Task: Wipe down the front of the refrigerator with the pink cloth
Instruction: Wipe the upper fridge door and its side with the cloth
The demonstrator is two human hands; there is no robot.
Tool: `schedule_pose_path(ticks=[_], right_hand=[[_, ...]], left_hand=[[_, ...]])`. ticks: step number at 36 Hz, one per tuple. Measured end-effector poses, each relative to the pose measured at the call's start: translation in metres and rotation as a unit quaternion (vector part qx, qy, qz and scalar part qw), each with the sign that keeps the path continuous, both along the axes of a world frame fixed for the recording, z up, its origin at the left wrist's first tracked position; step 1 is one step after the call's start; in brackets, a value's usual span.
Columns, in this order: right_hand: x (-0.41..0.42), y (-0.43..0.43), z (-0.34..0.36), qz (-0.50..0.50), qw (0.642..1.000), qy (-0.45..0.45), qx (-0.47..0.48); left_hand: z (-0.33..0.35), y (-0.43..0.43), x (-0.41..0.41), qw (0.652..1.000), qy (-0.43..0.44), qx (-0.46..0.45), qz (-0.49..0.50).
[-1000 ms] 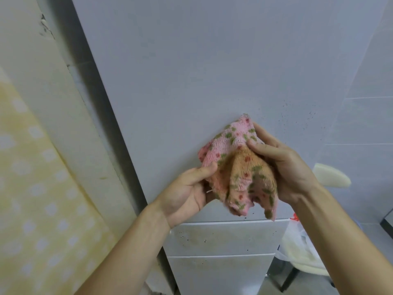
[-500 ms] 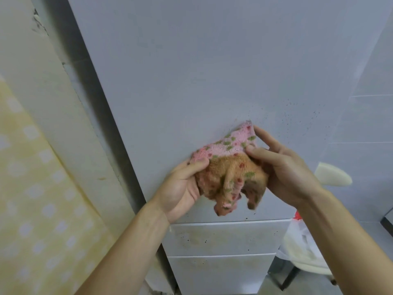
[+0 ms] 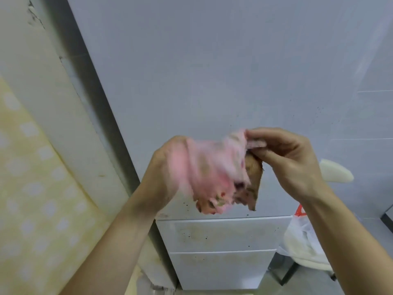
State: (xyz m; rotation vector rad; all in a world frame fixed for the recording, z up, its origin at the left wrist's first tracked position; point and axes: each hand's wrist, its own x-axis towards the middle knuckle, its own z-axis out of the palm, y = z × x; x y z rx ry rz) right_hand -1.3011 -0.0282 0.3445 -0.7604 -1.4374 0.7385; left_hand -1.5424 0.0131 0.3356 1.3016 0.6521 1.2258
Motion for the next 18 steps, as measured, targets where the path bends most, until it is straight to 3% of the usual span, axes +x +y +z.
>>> schedule_pose_path(ticks=[9,15,18], right_hand=[[0.002,0.008,0.001,-0.015,0.999,0.001,-0.029],[0.015,0.011,0.007,-0.057,0.989,-0.131,-0.033],[0.018,0.009,0.008,-0.023,0.991,-0.131,-0.021]], left_hand=[[0.010,0.001,-0.002,0.998,0.067,0.017,-0.005],[0.020,0.005,-0.011,0.992,0.124,0.024,-0.014],[0.023,0.006,-0.016,0.991,0.118,0.028,-0.052]])
